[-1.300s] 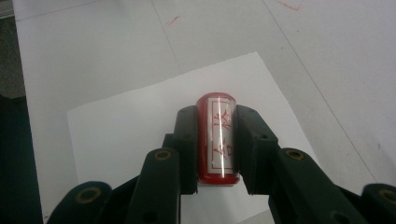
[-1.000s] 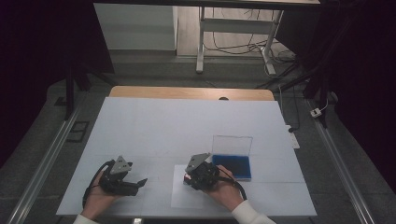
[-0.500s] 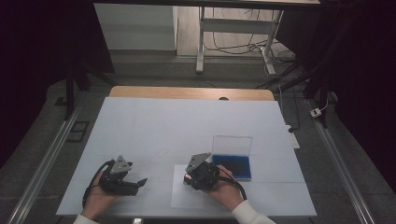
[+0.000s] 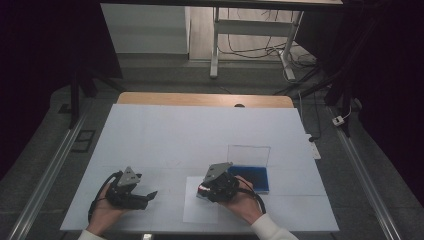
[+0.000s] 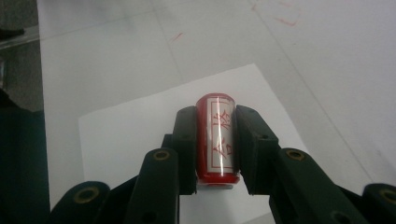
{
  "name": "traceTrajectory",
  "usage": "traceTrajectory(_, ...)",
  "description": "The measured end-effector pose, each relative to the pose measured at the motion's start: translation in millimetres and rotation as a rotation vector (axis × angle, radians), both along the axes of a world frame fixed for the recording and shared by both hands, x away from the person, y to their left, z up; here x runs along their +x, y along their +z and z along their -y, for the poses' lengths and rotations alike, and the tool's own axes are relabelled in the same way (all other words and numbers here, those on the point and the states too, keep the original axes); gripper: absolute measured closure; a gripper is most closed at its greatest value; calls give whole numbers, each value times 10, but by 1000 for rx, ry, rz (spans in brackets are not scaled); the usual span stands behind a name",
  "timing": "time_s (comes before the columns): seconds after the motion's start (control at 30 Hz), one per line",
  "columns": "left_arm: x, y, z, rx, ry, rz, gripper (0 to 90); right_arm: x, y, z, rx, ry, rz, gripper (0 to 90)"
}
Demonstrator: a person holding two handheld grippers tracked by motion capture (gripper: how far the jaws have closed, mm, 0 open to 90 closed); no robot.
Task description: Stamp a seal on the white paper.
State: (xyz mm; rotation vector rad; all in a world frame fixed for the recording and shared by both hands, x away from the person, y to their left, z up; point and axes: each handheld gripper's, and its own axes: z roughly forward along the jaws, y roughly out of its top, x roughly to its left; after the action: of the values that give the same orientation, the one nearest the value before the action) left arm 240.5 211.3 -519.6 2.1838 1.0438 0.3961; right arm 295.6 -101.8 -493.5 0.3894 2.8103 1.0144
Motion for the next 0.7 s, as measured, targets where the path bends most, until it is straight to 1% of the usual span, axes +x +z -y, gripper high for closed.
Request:
traceTrajectory(0.03,2,-1,-4,-2,1,-1,172,-3,22,27,24,-13,7,702)
traceTrajectory(0.07,4,-5,-4,-5,4,-1,172,3,56,62,60,-22,5,702)
traceTrajectory(0.13,8,-9,-7,-3,3,-4,171,10,135,117,126,-47,-10,702)
traceTrajectory(0.2,8,-12,-2,0,3,-3,172,13,211,163,137,-60,-4,702)
traceTrajectory(0.27,4,-10,2,2,2,-2,172,16,259,203,158,-70,-1,702)
traceTrajectory(0.57,6,-8,3,2,1,-1,172,46,340,328,156,-105,23,700)
traceTrajectory(0.7,4,-8,5,4,1,0,172,64,363,384,137,-122,39,700)
